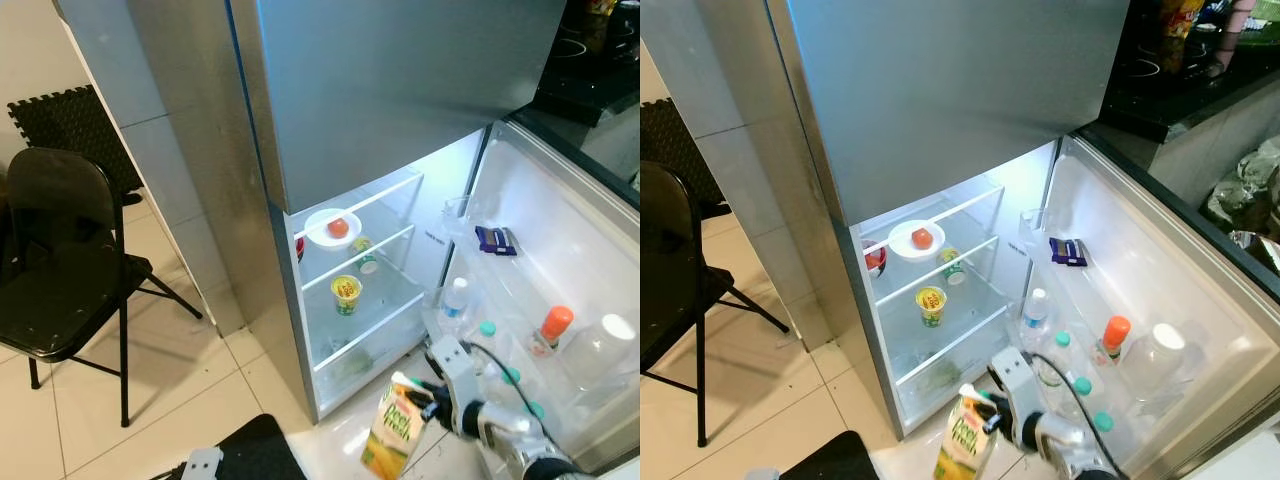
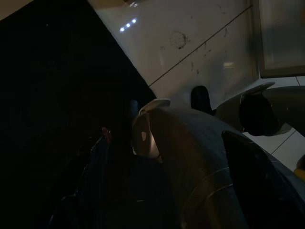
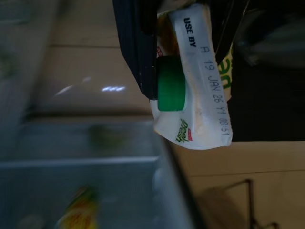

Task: Restocking fridge

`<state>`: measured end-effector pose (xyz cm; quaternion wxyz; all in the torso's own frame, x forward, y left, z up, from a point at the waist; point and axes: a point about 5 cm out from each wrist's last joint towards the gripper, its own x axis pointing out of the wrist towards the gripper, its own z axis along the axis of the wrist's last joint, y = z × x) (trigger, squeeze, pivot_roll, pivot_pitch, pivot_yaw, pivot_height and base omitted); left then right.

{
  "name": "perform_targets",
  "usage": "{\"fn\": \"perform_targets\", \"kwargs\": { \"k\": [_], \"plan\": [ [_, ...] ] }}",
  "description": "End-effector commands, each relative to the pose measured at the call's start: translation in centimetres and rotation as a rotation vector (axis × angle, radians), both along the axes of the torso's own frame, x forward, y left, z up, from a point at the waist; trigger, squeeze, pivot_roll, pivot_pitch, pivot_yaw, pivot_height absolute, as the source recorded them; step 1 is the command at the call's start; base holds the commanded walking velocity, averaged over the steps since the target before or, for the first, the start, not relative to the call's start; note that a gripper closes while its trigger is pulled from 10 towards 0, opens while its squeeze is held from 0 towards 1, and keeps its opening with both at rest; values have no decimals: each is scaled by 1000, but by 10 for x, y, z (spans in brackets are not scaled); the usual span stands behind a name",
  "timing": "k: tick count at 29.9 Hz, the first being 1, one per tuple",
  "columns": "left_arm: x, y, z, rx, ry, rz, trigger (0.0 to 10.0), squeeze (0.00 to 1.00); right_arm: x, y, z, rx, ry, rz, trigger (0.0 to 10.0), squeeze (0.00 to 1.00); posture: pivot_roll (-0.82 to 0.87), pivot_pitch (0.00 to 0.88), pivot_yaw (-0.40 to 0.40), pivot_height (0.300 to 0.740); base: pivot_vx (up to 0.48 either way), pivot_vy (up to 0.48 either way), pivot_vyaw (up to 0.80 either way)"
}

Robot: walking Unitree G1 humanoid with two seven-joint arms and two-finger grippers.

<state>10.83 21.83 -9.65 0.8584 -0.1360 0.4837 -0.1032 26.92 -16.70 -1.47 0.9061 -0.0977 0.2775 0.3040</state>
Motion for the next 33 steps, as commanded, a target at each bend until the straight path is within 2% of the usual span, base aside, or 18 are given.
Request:
{"fn": "perform_targets", "kwargs": {
  "k": [1,2,3,7,9,10,13,14,19,20,23,25,28,33],
  "plan": [
    [0,-5,-1,1,-5,5,10000,0,18,-8,17,-81,-121,-23,10000,0,-106,0,-11,740,0,0,0],
    [0,-5,-1,1,-5,5,10000,0,18,-8,17,-81,-121,-23,10000,0,-106,0,-11,740,0,0,0],
    [0,-6,-1,4,-7,7,10000,0,37,-22,35,-214,-223,-110,10000,0,-106,0,-13,740,0,0,0],
    [0,-6,-2,8,-9,7,10000,0,45,-32,44,-293,-271,-168,10000,0,-107,0,-12,740,0,0,0],
    [2,-7,-1,8,-14,4,10000,0,52,-44,52,-351,-300,-224,10000,0,-108,0,-12,740,0,0,0],
    [2,-7,-1,8,-14,4,10000,0,52,-44,52,-351,-300,-224,10000,0,-108,0,-12,740,0,0,0],
    [3,-7,-1,11,-16,-2,10000,0,56,-61,62,-403,-327,-313,10000,0,-108,0,-11,740,0,0,0],
    [3,-7,-1,11,-16,-2,10000,0,56,-61,62,-403,-327,-313,10000,0,-108,0,-11,740,0,0,0],
    [3,-8,-1,12,-17,-12,10000,0,55,-87,67,-496,-338,-439,10000,0,-105,0,-10,740,0,0,0],
    [3,-8,-1,12,-17,-12,10000,0,55,-87,67,-496,-338,-439,10000,0,-105,0,-10,740,0,0,0],
    [2,-9,-2,11,-17,-17,10000,0,48,-116,71,-586,-334,-564,10000,0,-101,0,-12,740,0,0,0],
    [1,-9,-2,11,-16,-18,10000,0,46,-122,72,-603,-333,-591,10000,0,-101,0,-12,740,0,0,0],
    [0,-10,-2,10,-12,-22,10000,0,39,-142,76,-629,-328,-679,10000,0,-102,0,-13,740,0,0,0],
    [-1,-12,-3,7,-11,-32,10000,0,36,-145,74,-641,-315,-679,10000,0,-106,0,-13,740,0,0,0]
  ]
}}
